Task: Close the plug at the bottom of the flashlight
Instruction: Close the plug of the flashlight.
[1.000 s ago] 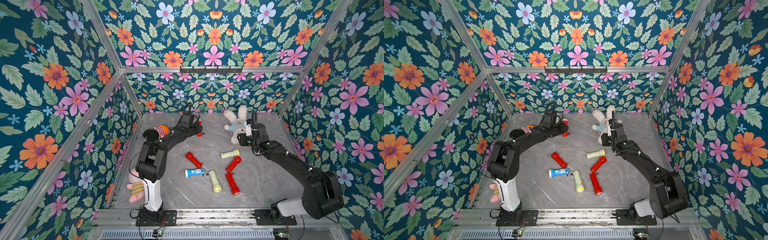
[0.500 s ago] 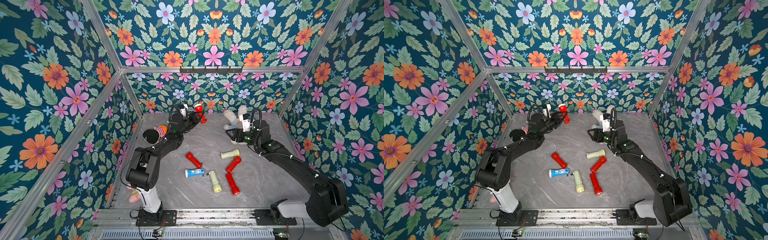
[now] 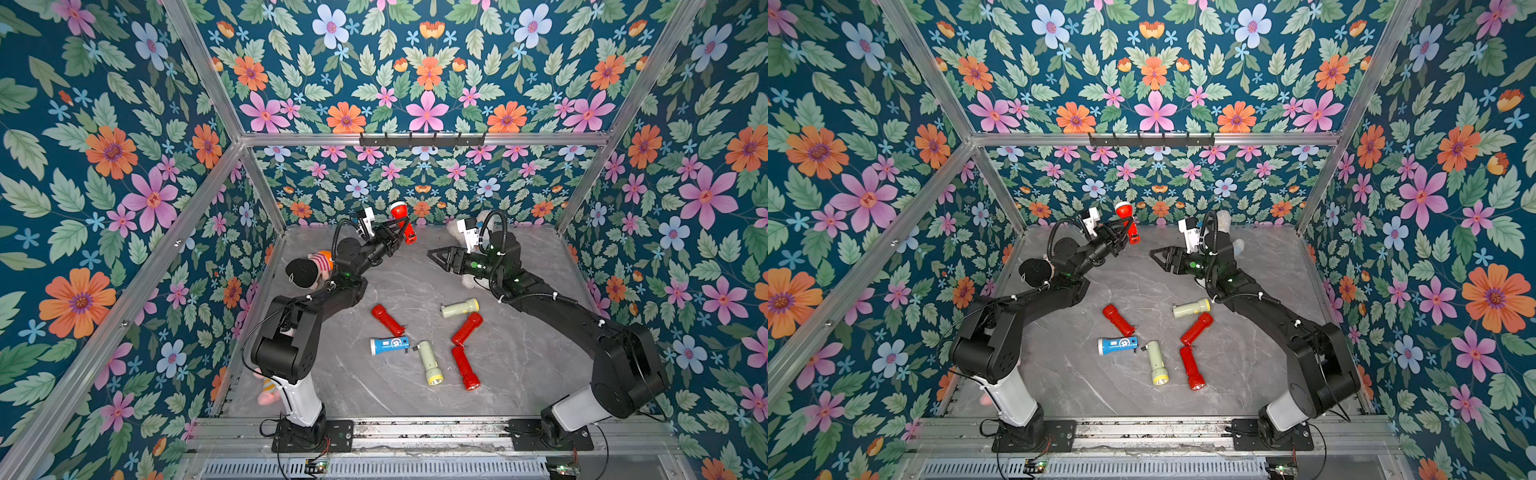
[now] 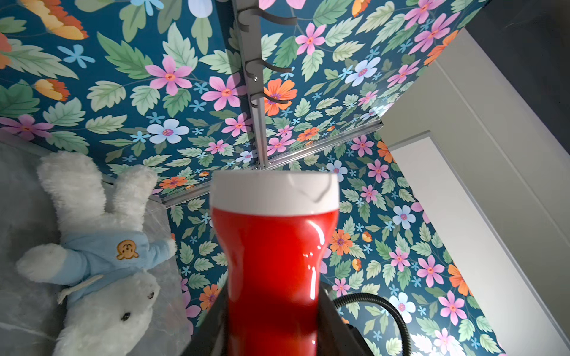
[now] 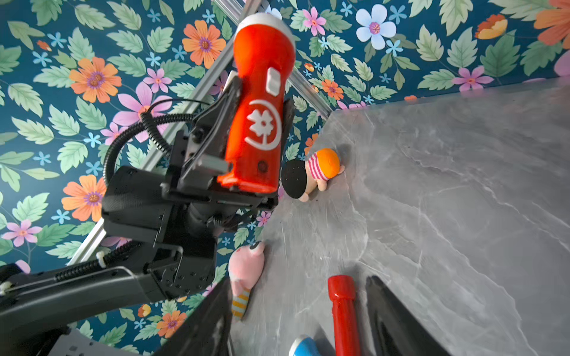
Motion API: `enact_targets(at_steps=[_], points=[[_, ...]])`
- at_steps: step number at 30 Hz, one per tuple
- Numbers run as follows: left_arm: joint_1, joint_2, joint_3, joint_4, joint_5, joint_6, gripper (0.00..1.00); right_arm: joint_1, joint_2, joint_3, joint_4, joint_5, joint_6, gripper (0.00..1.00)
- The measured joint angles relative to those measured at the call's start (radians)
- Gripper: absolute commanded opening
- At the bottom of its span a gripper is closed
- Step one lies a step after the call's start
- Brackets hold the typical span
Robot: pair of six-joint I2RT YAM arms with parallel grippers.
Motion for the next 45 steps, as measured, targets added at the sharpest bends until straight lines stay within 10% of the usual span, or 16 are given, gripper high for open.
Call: enact_targets(at_steps=[45], points=[[-0.046,-0.101,-0.024,-0.009,0.007,0.002,0.26,0.059,0.063,0.126,0.094,-0.097,0.043,0.59]])
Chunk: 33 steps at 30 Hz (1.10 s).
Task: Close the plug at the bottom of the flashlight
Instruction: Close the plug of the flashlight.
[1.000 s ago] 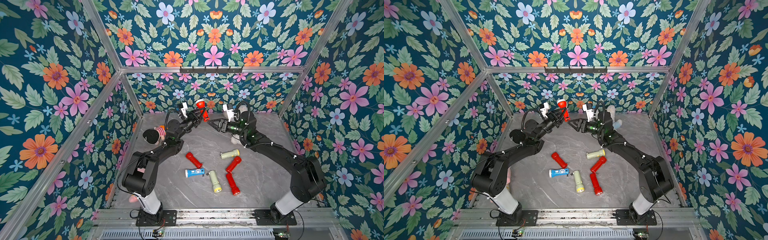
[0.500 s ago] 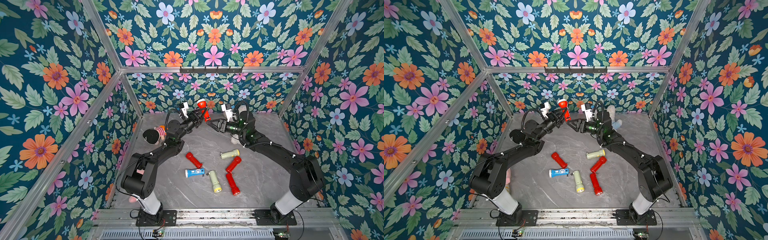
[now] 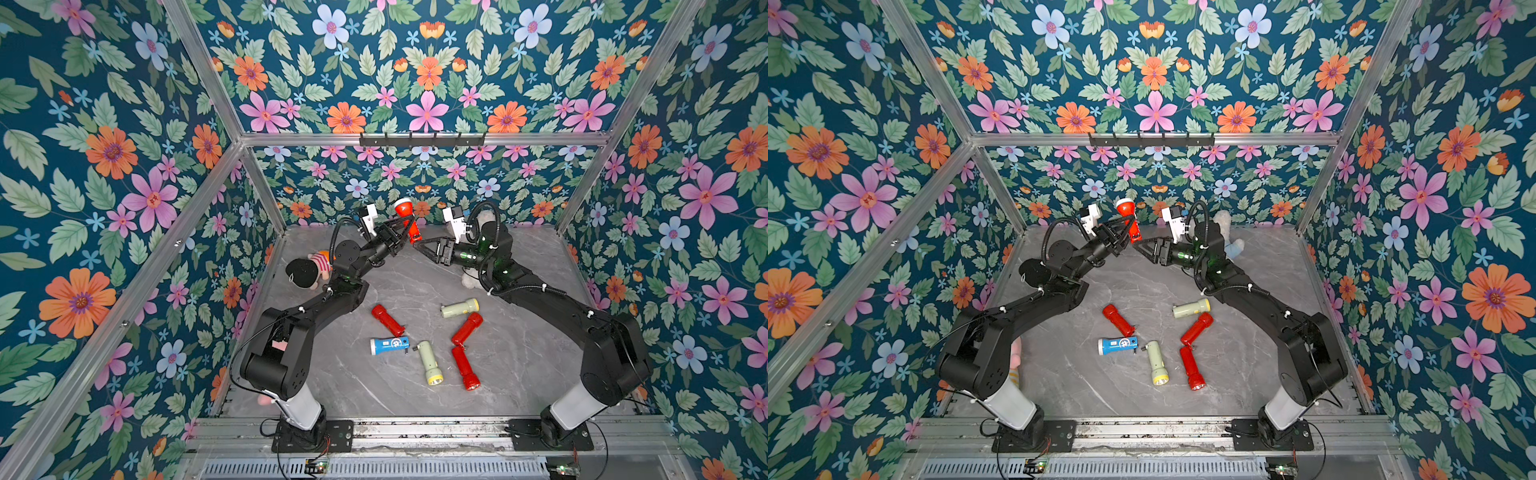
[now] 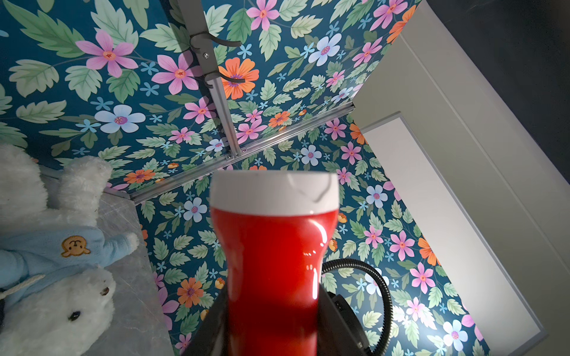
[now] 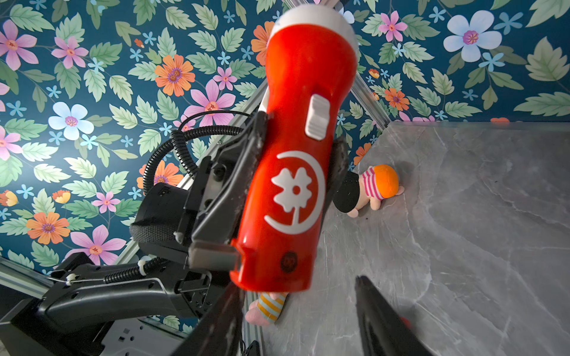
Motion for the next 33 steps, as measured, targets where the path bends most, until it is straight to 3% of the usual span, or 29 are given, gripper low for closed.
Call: enact_targets(at_steps=[20,33], points=[[-0.002,-0.041,0.006,-0.049,-0.007,0.001,0.26,0.000,0.020,0.008,0.060,-0.032,0.006,0.52],[-0.002,-0.036,0.009,-0.032,-0.007,-0.043,0.26,0.001,0.023,0.002,0.105,-0.043,0.012,0.42]])
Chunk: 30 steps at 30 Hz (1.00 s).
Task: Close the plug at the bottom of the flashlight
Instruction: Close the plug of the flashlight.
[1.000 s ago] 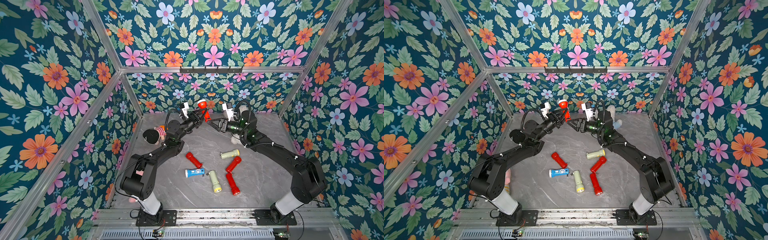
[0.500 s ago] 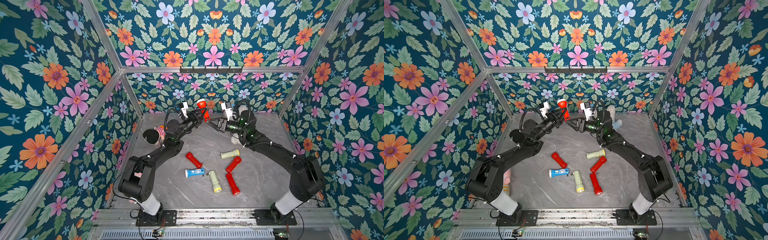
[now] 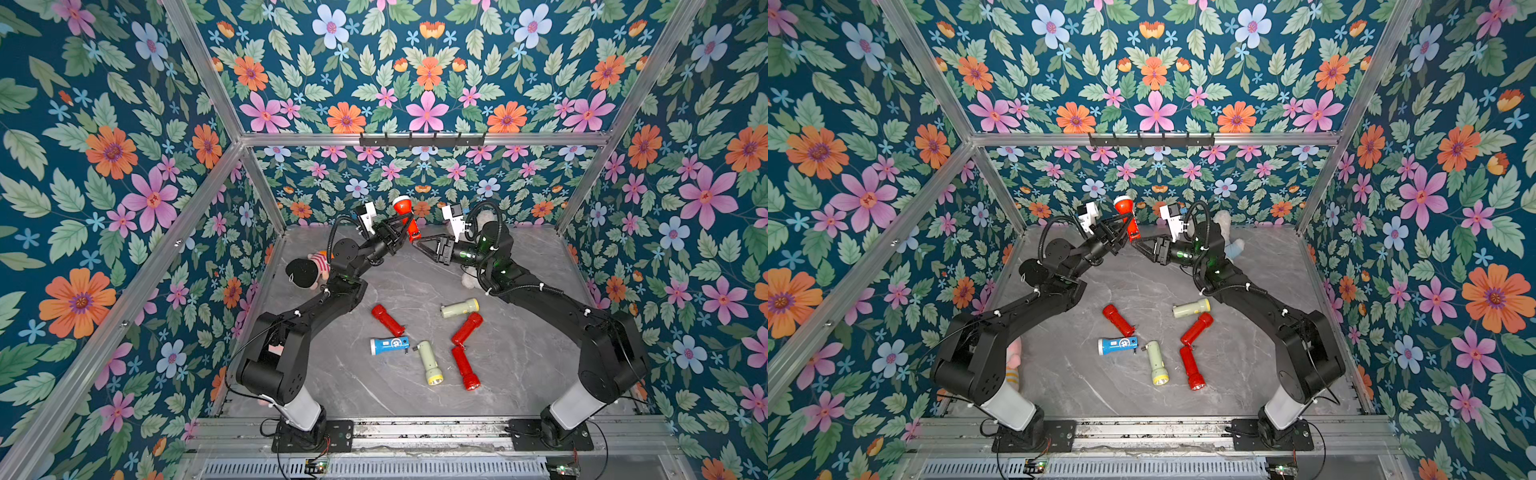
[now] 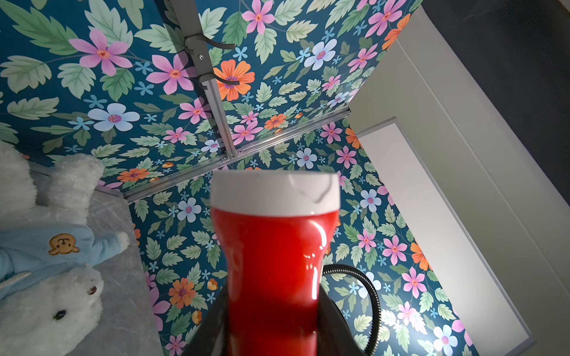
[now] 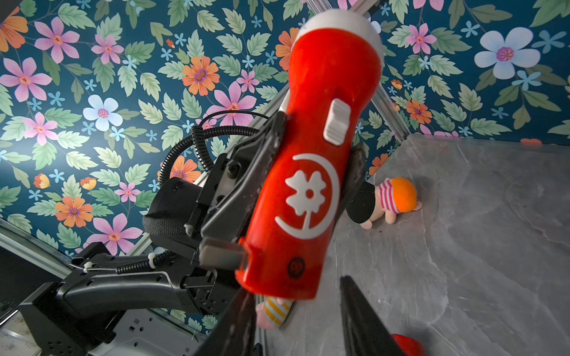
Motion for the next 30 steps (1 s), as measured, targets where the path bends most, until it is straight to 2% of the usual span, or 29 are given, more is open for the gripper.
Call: enact_targets(at_steps=[6,18,20,24,27,30], points=[[-0.001,-0.001,0.000,0.020,-0.006,-0.021,0.26,0.000,0.018,0.004,0.051,-0.026,0.016,0.30],[-0.009,-0.031,0.004,0.125,0.022,-0.077,0.26,-0.012,0.064,-0.001,0.059,-0.025,0.076,0.19],[-0.009,-0.035,0.004,0.125,0.022,-0.079,0.27,-0.012,0.065,-0.001,0.058,-0.025,0.076,0.23],[-0.009,-0.037,0.003,0.124,0.022,-0.081,0.27,-0.012,0.048,-0.010,0.012,-0.007,0.045,0.39],[-0.009,-0.037,0.001,0.123,0.017,-0.085,0.28,0.001,-0.027,-0.040,-0.094,0.070,-0.038,0.45],[-0.009,-0.029,0.001,0.123,0.009,-0.097,0.28,0.064,-0.117,-0.053,-0.202,0.213,-0.186,0.49]])
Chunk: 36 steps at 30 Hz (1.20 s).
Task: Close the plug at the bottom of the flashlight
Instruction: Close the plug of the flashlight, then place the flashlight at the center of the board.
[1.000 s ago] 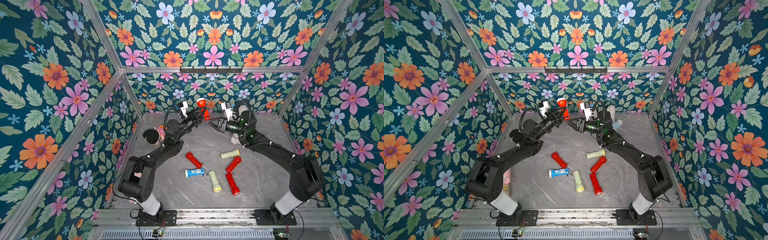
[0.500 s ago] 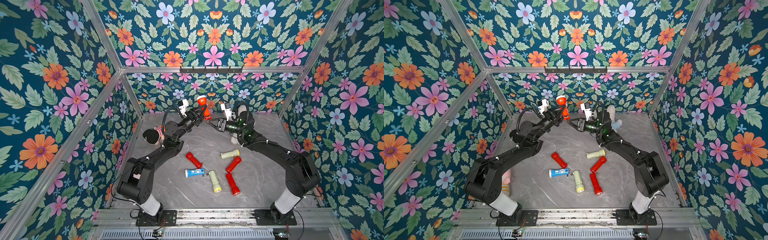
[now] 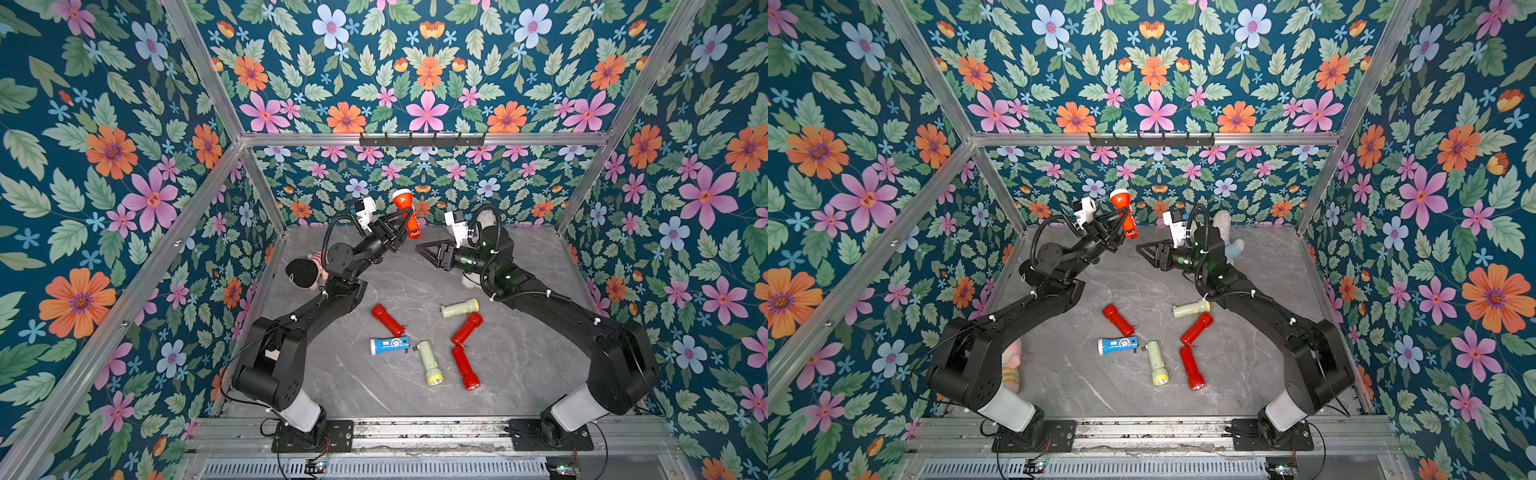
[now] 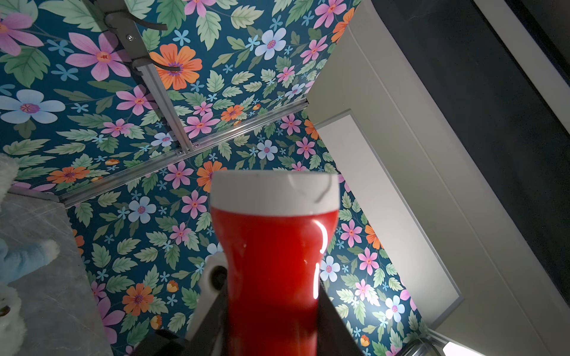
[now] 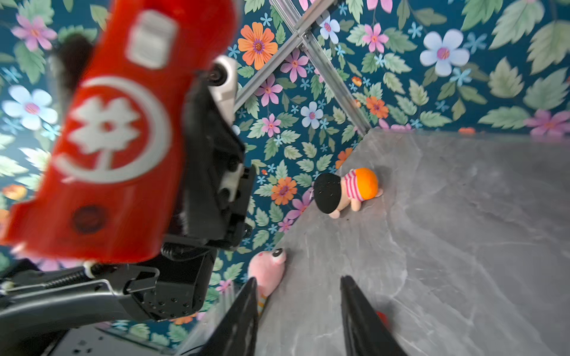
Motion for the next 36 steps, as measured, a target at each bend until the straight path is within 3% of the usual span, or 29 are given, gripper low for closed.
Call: enact_targets(at_steps=[5,9,13,18,36], points=[[0.000,0.023,0.001,-0.007,-0.018,-0.024,0.29,0.174,-0.098,-0.057,-0.090,0.298,-0.273,0.53],[-0.001,0.028,0.000,-0.010,-0.026,-0.039,0.29,0.192,-0.127,-0.093,-0.111,0.483,-0.369,0.54],[-0.003,0.028,-0.011,-0.013,-0.031,-0.047,0.29,0.206,-0.156,-0.108,-0.104,0.577,-0.425,0.59],[-0.006,0.023,-0.024,-0.018,-0.036,-0.053,0.29,0.208,-0.153,-0.070,-0.095,0.636,-0.476,0.61],[-0.012,0.047,-0.027,-0.015,-0.040,-0.074,0.30,0.219,-0.058,0.075,-0.069,0.624,-0.532,0.64]])
